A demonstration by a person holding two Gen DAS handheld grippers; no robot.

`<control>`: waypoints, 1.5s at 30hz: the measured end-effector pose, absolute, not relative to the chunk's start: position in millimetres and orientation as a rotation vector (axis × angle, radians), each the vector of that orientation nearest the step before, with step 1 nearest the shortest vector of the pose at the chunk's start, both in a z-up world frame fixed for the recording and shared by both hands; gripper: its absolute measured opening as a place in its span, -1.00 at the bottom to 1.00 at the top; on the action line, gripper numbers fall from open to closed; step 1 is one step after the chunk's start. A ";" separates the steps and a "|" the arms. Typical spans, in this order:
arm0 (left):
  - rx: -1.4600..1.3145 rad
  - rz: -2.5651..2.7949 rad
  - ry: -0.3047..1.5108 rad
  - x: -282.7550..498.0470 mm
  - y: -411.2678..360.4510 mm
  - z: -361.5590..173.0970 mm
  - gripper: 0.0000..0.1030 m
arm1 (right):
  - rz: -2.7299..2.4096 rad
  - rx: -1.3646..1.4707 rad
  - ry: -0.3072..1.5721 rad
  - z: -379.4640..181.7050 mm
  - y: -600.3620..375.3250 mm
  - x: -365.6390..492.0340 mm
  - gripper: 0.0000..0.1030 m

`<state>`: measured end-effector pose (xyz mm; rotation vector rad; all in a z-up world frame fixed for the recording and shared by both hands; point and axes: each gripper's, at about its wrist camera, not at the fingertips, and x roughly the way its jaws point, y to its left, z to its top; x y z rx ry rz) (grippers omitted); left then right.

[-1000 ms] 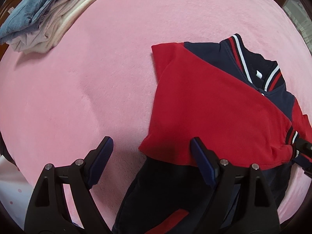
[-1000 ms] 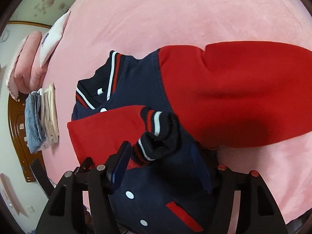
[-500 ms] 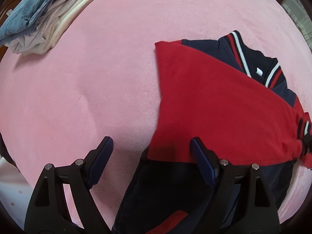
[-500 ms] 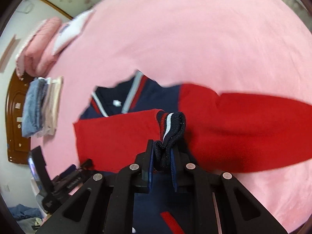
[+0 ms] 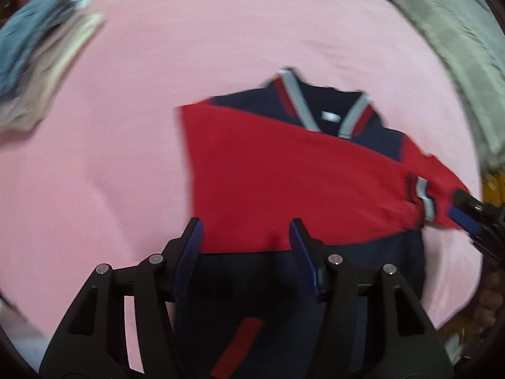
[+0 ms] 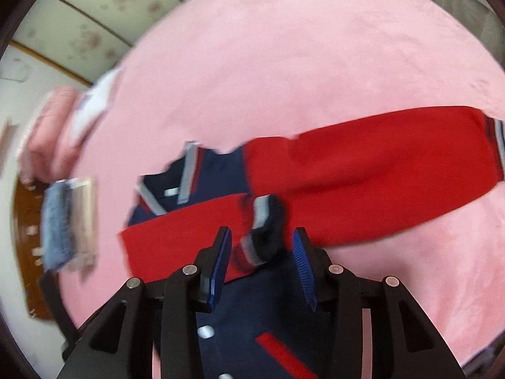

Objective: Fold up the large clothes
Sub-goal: 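Grasp the cuff of the other red sleeve with the right gripper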

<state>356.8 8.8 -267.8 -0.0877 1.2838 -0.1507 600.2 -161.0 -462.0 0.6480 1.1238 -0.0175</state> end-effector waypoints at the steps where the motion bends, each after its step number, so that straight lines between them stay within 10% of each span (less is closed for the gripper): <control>1: -0.076 -0.173 1.288 358.9 3.1 -269.5 0.03 | 0.029 0.671 1.108 -459.7 -153.2 599.9 -0.33; 13: -0.003 -0.213 1.348 374.7 11.1 -304.2 -0.37 | -0.118 0.796 1.091 -519.6 -126.6 592.4 -0.99; 24: 0.040 -0.159 1.377 370.9 19.5 -286.6 -0.37 | -0.433 0.984 0.886 -514.4 -258.3 499.8 -0.95; 34: -0.097 -0.041 1.413 347.0 -7.4 -250.1 -0.37 | -0.551 1.134 0.876 -540.8 -388.1 465.8 -0.37; 45: -0.171 0.017 1.443 340.3 -36.5 -230.2 -0.20 | -0.481 1.208 0.891 -567.1 -476.1 479.7 -0.45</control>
